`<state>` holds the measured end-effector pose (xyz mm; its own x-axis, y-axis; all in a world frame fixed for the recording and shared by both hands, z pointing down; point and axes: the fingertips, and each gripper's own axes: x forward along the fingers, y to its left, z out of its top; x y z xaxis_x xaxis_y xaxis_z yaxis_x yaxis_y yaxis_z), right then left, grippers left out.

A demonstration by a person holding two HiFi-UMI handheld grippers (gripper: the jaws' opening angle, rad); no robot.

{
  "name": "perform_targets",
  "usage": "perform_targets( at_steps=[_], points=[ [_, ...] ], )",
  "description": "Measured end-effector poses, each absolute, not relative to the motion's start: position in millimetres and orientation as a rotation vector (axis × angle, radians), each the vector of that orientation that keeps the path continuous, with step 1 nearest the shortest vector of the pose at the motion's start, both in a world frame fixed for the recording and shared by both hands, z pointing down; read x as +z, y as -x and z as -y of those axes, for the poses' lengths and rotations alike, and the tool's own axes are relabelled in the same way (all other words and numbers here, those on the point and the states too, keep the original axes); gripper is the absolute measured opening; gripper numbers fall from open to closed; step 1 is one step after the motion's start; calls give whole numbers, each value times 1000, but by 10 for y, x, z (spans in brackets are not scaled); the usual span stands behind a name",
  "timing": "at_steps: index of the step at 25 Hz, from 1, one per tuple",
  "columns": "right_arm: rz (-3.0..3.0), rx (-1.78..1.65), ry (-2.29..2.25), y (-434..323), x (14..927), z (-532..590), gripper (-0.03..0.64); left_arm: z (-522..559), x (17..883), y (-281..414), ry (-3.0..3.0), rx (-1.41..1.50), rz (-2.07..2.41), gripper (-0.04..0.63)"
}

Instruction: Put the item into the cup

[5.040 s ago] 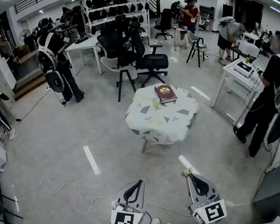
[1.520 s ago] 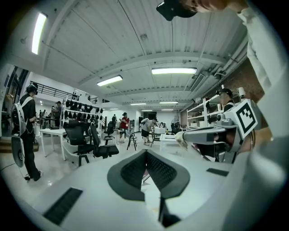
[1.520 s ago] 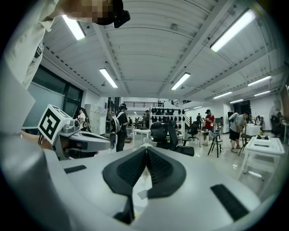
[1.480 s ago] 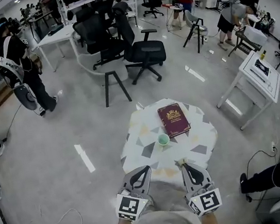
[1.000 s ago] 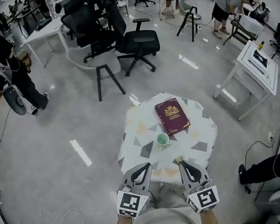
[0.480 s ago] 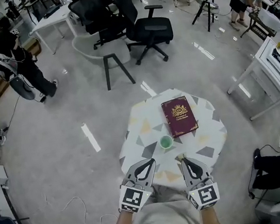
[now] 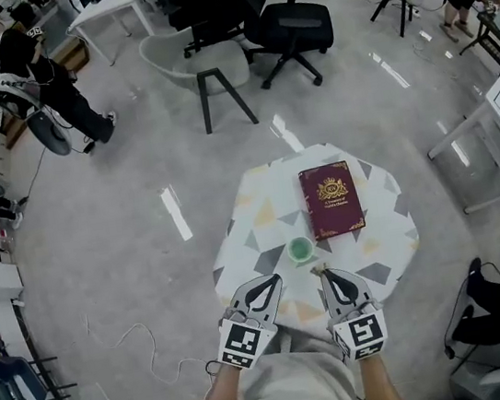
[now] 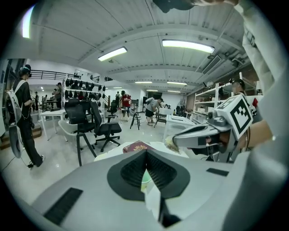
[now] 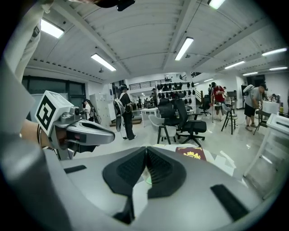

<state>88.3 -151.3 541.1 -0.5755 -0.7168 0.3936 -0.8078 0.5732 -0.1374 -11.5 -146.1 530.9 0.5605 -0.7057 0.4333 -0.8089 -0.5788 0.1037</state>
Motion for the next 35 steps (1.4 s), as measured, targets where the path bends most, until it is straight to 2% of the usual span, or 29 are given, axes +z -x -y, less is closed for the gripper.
perform_targets(
  at_steps=[19, 35],
  points=[
    [2340, 507, -1103, -664, 6309, 1871, 6, 1800, 6085, 103, -2441, 562, 1096, 11],
    [2210, 595, -1071, -483, 6769, 1969, 8, 1932, 6368, 135, -2437, 573, 982, 11]
  ],
)
